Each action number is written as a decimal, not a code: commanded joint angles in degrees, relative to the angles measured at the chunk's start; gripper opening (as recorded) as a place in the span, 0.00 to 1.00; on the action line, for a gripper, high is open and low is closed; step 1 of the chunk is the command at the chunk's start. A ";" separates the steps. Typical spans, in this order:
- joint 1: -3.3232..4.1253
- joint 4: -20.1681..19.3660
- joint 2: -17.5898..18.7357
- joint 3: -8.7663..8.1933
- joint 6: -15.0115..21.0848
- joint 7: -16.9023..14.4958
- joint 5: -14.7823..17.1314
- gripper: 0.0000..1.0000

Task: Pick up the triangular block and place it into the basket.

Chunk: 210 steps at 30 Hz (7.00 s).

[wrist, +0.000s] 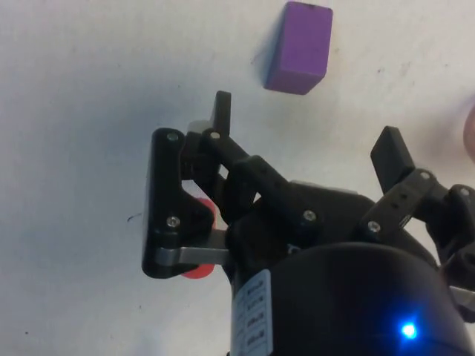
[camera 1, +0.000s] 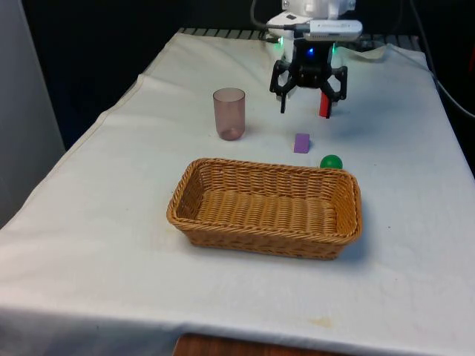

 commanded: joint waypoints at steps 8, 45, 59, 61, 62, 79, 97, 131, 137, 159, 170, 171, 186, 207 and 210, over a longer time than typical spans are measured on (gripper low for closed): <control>-0.17 -0.34 1.66 0.11 3.95 -2.75 0.57 1.00; -0.69 -0.11 8.37 -0.40 11.97 -3.15 0.52 1.00; -0.29 0.52 9.97 -1.49 11.97 -2.69 0.06 0.93; -1.03 0.34 10.03 -0.69 12.83 -3.27 0.69 0.88; -1.03 0.34 10.08 -0.69 12.89 -3.27 0.69 0.82; -0.63 0.46 8.94 -1.38 11.57 -3.09 0.29 0.34; -0.34 1.43 0.17 -2.18 2.64 -3.61 0.00 0.34; -0.57 14.95 -1.32 -4.76 -9.91 -9.40 2.64 0.34; -0.69 18.33 0.97 -5.10 -10.71 -10.43 3.61 0.34; -1.20 34.09 12.89 -5.84 -12.95 -11.57 5.84 0.34; -1.38 41.25 18.96 -5.96 -12.78 -11.34 6.42 0.34; -1.09 41.08 18.85 -6.30 -12.61 -11.00 5.90 0.34; -1.32 42.28 24.12 -5.04 -7.91 -10.03 6.93 0.34; -0.97 45.66 32.03 -5.10 -2.92 -9.57 9.85 0.34; -1.66 47.15 33.17 -4.18 -2.69 -10.26 11.06 0.48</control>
